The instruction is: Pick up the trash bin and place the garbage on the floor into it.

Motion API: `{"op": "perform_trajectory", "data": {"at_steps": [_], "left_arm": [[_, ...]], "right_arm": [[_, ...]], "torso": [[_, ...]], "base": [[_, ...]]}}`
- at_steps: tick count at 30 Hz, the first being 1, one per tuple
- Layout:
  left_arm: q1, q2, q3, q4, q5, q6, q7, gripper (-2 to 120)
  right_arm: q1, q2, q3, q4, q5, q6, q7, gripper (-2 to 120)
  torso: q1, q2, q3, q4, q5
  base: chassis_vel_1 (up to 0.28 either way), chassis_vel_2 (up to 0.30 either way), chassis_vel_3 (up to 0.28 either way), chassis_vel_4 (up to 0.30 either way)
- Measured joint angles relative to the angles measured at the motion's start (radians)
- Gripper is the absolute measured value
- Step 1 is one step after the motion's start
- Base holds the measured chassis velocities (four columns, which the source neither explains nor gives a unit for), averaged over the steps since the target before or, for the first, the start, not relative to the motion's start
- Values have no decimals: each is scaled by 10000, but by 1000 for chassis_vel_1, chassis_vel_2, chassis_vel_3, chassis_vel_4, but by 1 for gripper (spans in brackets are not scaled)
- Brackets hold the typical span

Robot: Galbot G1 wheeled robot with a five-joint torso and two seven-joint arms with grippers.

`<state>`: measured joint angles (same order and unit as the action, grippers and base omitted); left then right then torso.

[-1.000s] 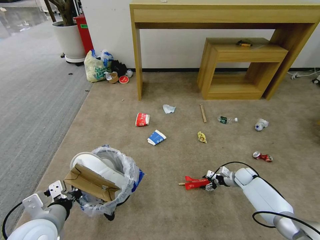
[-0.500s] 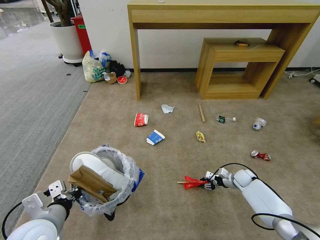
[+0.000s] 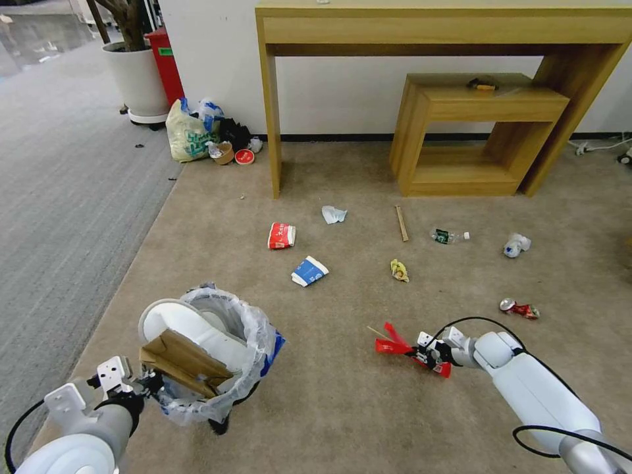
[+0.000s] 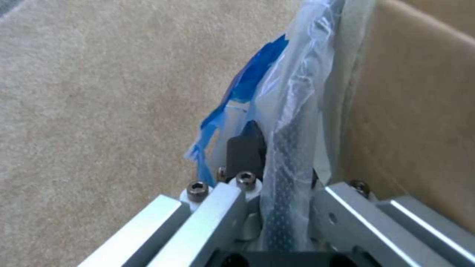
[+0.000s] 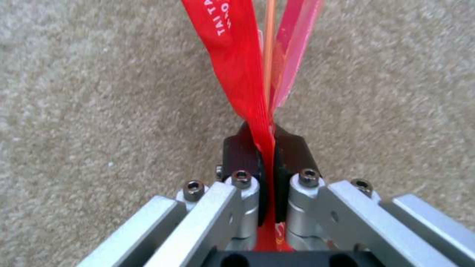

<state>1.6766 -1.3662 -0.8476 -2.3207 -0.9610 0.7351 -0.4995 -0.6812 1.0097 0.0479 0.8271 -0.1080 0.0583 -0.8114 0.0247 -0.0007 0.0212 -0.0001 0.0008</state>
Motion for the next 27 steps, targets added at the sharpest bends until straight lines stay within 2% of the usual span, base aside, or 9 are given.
{"op": "perform_trajectory", "data": {"at_steps": [3,6,12,14,17,22,27], "left_arm": [[36,0,-19,-40,-18,1,4,0],[72,2,-62,-68,-6,0,-1,0],[117,-58,-7,-108,103,2,-3,0],[120,-73,26,-118,134,3,-2,0],[146,-101,119,-145,280,3,-2,0],[180,-109,220,-156,450,4,8,0],[137,-158,377,-157,639,5,30,0]], "right_arm": [[-35,-20,121,204,109,-15,0,2],[-106,-66,249,546,403,-111,75,2],[-311,-437,543,2906,2164,-876,345,2],[-291,-458,559,3297,2440,-936,369,2],[-64,-423,627,4492,3174,-1010,442,2],[134,-350,591,5543,3923,-1281,625,2],[270,-141,255,7096,5445,-1833,1183,2]], "torso": [[0,0,-1,-1,-12],[0,0,0,-2,-5],[-1,0,-2,-3,-11],[-2,0,-2,-3,-12],[-1,0,-2,0,-12],[-2,1,-2,-2,-11],[-2,1,-2,-1,-11]], "base": [[0,0,0,0],[0,0,0,0],[0,0,0,0],[0,0,0,0],[0,0,0,0],[0,0,0,0],[0,0,0,0]]}}
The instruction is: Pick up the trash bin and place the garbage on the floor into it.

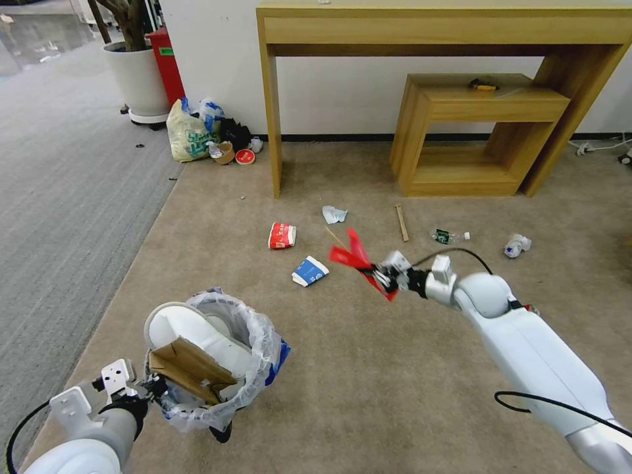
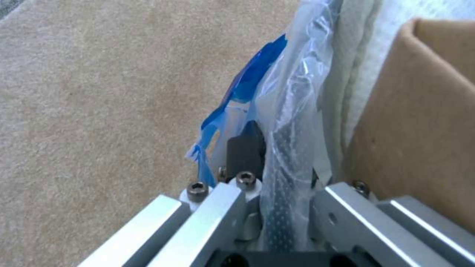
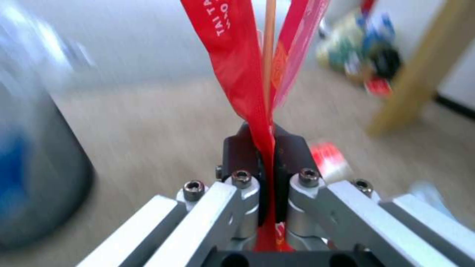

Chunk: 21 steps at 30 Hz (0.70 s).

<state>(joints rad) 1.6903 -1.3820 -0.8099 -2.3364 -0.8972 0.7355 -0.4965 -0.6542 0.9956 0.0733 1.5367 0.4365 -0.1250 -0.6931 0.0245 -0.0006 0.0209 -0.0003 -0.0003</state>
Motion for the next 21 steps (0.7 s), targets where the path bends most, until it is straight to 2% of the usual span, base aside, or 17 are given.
{"op": "perform_trajectory", "data": {"at_steps": [2,6,9,14,16,21], "left_arm": [[-33,-2,89,0,50,0,0,0],[-49,-2,178,0,122,0,-7,0],[-99,-10,346,21,208,0,-22,0],[-146,-24,476,59,299,0,-33,0],[-134,-20,557,62,353,0,-34,0],[-103,-27,595,74,454,0,-17,0]], "right_arm": [[13,182,-323,939,695,-269,417,2],[40,372,-745,1682,1189,-480,786,2],[157,733,-1717,2635,1851,-755,1381,2],[253,1310,-2538,2968,2143,-877,1801,2],[325,1801,-3070,3064,2311,-940,2079,2],[324,2076,-3588,3040,2563,-982,2334,2]], "torso": [[0,0,0,-1,0],[0,0,0,-1,-1],[0,0,-1,-1,-2],[0,0,0,-1,0],[-1,0,0,2,-1],[0,0,0,0,0]], "base": [[0,0,0,0],[0,0,0,0],[0,0,0,0],[0,0,0,0],[0,0,0,0],[0,0,0,0]]}}
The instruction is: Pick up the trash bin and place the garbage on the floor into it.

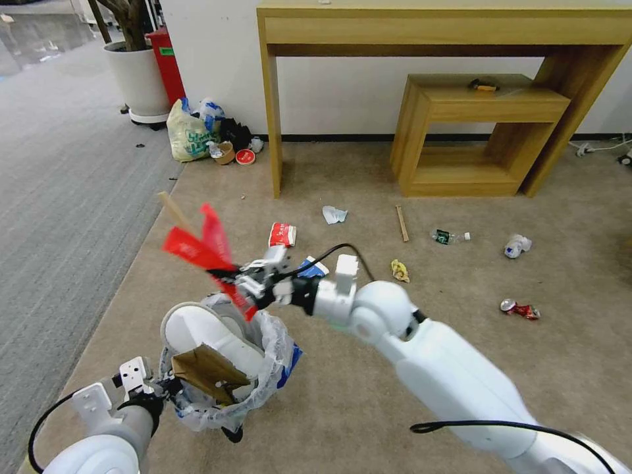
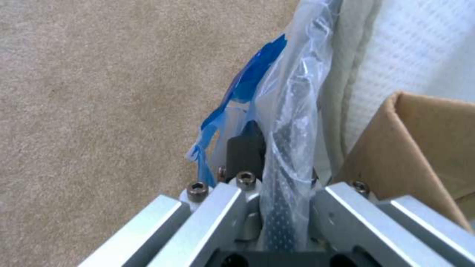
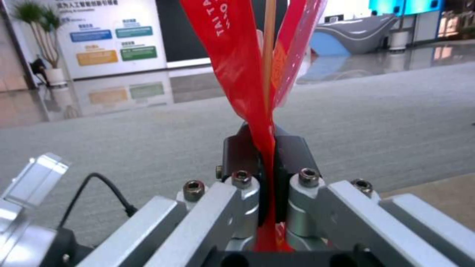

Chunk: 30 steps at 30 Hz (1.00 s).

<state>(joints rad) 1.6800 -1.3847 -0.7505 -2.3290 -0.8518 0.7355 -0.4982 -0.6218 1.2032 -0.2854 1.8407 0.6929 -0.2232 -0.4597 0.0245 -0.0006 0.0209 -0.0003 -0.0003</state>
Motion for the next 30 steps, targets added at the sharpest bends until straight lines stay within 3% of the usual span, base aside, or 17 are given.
{"op": "perform_trajectory", "data": {"at_steps": [12,15,19,22,23,24,26,28,30], "left_arm": [[-119,16,-20,-7,-126,0,11,0],[-144,26,-28,-7,-163,-1,8,0],[-162,38,-64,-2,-222,-1,4,0],[-179,76,-109,4,-271,-1,4,0],[-200,99,-124,4,-308,0,4,0],[-200,99,-124,4,-308,0,4,0],[-217,106,-138,7,-330,0,4,0],[-218,107,-145,10,-343,-1,4,0],[-221,109,-198,41,-378,-1,4,0]], "right_arm": [[-245,-50,-427,-551,-487,129,-4,2],[-328,-80,-498,-616,-703,144,42,7],[-401,-123,-608,-618,-800,193,366,19],[-430,-145,-614,-623,-883,242,438,34],[-466,-245,-614,-637,-1018,337,442,46],[-466,-245,-614,-637,-1018,337,442,46],[-502,-448,-593,-561,-1069,368,443,59],[-513,-521,-560,-505,-1070,376,444,63],[-546,-716,-378,-331,-1070,380,556,73]], "torso": [[0,0,0,-1,2],[0,-1,0,-1,2],[0,0,1,-1,2],[0,0,0,-1,2],[0,0,0,0,2],[0,0,0,0,2],[0,0,1,-1,3],[0,0,0,0,3],[0,0,1,-1,3]], "base": [[0,0,0,0],[0,0,0,0],[0,0,0,0],[0,0,0,0],[0,0,0,0],[0,0,0,0],[0,0,0,0],[0,0,0,0],[0,0,0,0]]}}
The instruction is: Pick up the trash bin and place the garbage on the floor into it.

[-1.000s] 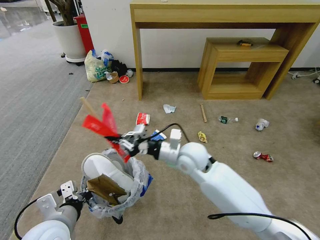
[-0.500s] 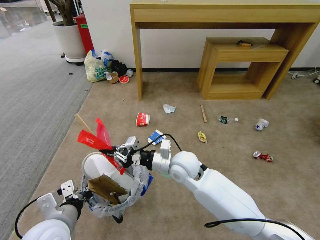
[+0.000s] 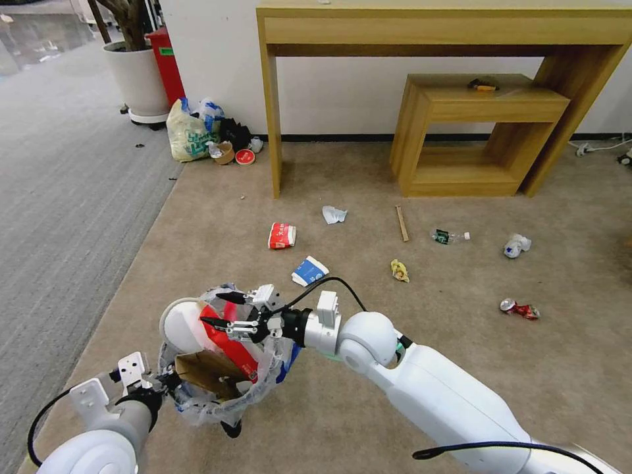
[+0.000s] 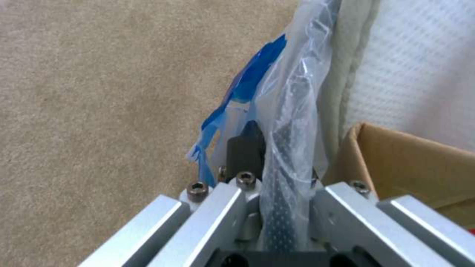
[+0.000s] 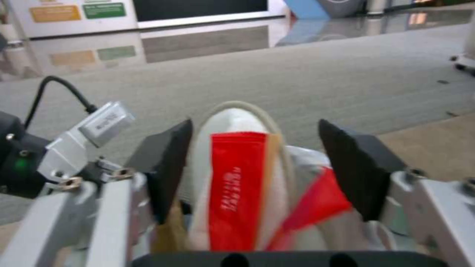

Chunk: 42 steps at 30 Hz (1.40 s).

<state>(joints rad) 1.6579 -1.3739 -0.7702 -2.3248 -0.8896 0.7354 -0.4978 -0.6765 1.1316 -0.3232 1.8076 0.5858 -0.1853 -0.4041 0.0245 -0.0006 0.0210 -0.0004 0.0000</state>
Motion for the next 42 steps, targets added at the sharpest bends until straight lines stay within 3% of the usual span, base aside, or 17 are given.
{"op": "perform_trajectory", "data": {"at_steps": [5,8,17,22,28,31,42], "left_arm": [[11,0,-119,34,-7,0,32,0],[79,53,-243,-17,60,0,215,0],[253,64,-511,-191,399,0,738,0],[375,247,-576,-218,556,-1,1029,0],[584,227,-742,-150,1303,0,1781,0],[708,281,-869,-179,1357,0,2110,0],[1104,393,-1080,-395,1424,0,2885,0]], "right_arm": [[-191,-191,645,359,71,-138,430,88],[-797,-482,1731,737,121,-440,1086,99],[-2753,-828,4111,1044,-417,-327,2304,100],[-3972,-628,5711,1387,-800,-369,2928,100],[-5780,-280,7494,2022,-1365,-403,2700,100],[-6882,299,8479,2449,-1917,-201,2437,100],[-7934,1279,9885,3086,-2518,17,2178,100]], "torso": [[0,0,-1,4,0],[0,0,0,1,1],[0,0,-1,1,2],[-1,0,-1,0,-1],[0,0,-1,0,0],[-1,1,-2,-1,-2],[-1,0,-1,3,-1]], "base": [[0,0,0,0],[0,0,0,0],[0,0,0,0],[0,0,0,0],[0,0,0,0],[0,0,0,0],[-42,-36,41,51]]}}
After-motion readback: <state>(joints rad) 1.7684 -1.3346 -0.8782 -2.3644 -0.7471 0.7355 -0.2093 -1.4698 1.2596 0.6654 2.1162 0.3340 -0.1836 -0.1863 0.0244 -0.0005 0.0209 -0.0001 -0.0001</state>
